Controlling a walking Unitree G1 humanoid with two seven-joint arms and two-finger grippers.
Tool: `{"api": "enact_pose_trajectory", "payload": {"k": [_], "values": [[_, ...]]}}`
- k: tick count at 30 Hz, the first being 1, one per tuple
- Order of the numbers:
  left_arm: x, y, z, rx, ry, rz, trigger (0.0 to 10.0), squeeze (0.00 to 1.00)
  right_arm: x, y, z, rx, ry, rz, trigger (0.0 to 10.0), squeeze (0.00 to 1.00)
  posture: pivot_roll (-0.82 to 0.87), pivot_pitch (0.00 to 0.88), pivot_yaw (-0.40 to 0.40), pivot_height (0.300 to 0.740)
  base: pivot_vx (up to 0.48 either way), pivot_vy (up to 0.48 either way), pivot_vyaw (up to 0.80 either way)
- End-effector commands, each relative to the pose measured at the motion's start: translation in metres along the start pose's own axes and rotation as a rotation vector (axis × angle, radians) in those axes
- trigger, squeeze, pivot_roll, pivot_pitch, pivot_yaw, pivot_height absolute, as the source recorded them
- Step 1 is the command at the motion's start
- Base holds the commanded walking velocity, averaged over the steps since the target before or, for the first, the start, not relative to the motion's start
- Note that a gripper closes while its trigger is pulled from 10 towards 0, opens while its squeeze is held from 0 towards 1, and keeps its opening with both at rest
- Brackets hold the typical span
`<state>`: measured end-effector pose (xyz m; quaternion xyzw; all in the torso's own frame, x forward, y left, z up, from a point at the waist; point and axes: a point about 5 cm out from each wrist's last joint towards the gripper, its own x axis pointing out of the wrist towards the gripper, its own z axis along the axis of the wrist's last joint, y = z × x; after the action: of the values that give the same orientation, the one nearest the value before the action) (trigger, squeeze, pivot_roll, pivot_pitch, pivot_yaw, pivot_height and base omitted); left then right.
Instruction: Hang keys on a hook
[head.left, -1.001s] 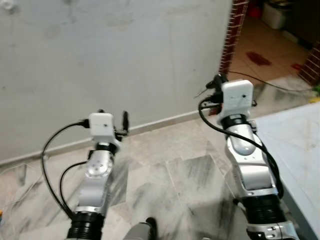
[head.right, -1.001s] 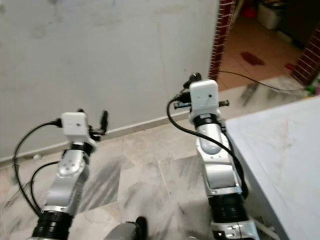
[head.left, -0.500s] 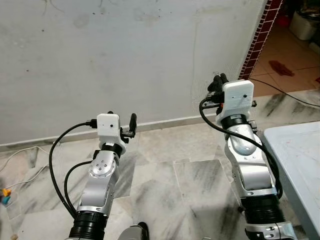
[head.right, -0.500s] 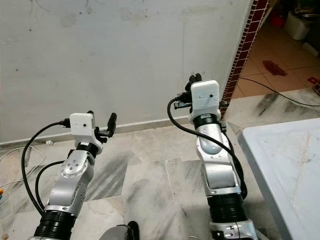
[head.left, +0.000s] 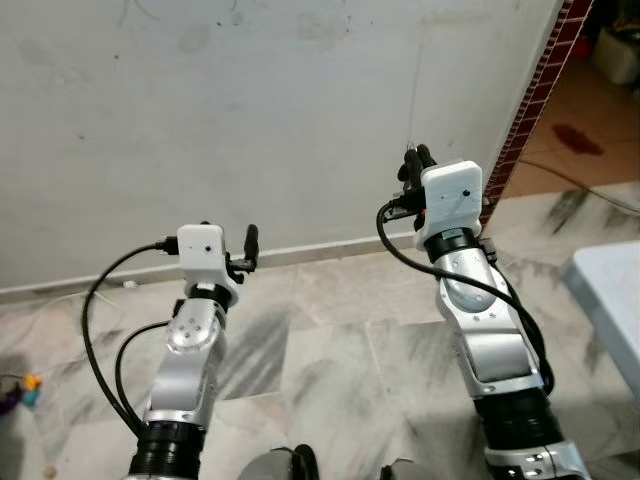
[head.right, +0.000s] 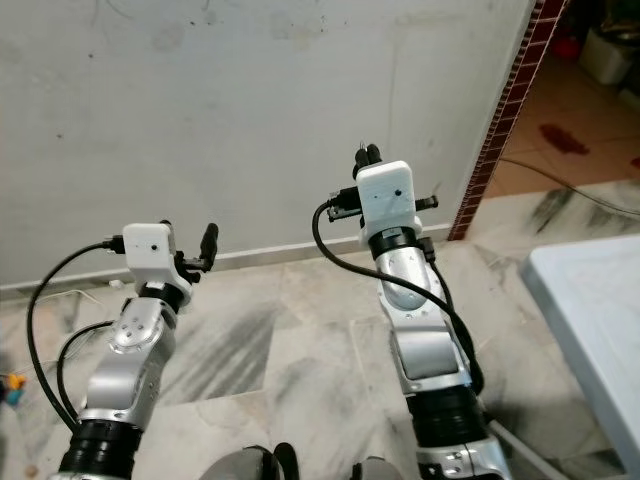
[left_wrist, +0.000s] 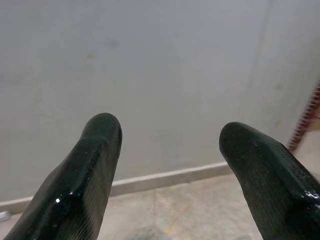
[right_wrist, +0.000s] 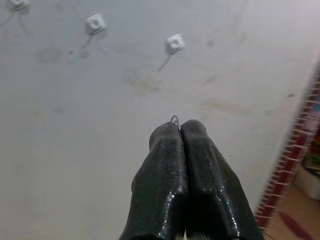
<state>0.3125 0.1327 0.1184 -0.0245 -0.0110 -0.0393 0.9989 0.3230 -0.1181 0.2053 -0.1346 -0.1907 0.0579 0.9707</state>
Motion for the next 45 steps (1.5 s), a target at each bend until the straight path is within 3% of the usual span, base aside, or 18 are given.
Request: {"api": "enact_pose_trajectory", "payload": {"k": [1, 27, 37, 39, 45], "values": [[0.0012, 0.007, 0.0033, 0.015, -0.004, 0.014, 10.0, 0.0, 0.0016, 0.0086, 0.0101, 0.025, -0.039, 0.026, 10.0, 0.0, 0.0, 0.142, 0.06, 0.74, 0.0, 0.48, 0.0], [0.005, 0.0091, 0.0027, 0.041, -0.006, 0.059, 10.0, 0.0, 0.0022, 0.0093, 0.009, 0.059, -0.034, 0.04, 10.0, 0.0, -0.01, 0.131, 0.046, 0.74, 0.0, 0.475, 0.0], [0.005, 0.0045, 0.0072, 0.065, -0.044, 0.048, 10.0, 0.0, 0.0029, 0.0136, 0.0102, 0.064, -0.04, 0.052, 10.0, 0.0, 0.0, 0.129, 0.045, 0.74, 0.0, 0.0, 0.0], [0.0049, 0.003, 0.0092, 0.109, -0.071, 0.048, 10.0, 0.0, 0.0027, 0.0135, 0.0101, 0.062, -0.042, 0.052, 10.0, 0.0, 0.0, 0.13, 0.046, 0.74, 0.0, 0.0, 0.7], [0.0042, 0.0017, 0.0075, 0.109, -0.069, 0.03, 10.0, 0.0, 0.0026, 0.0132, 0.0091, 0.064, -0.037, 0.048, 10.0, 0.0, 0.0, 0.134, 0.046, 0.74, 0.0, 0.0, 0.79]]}}
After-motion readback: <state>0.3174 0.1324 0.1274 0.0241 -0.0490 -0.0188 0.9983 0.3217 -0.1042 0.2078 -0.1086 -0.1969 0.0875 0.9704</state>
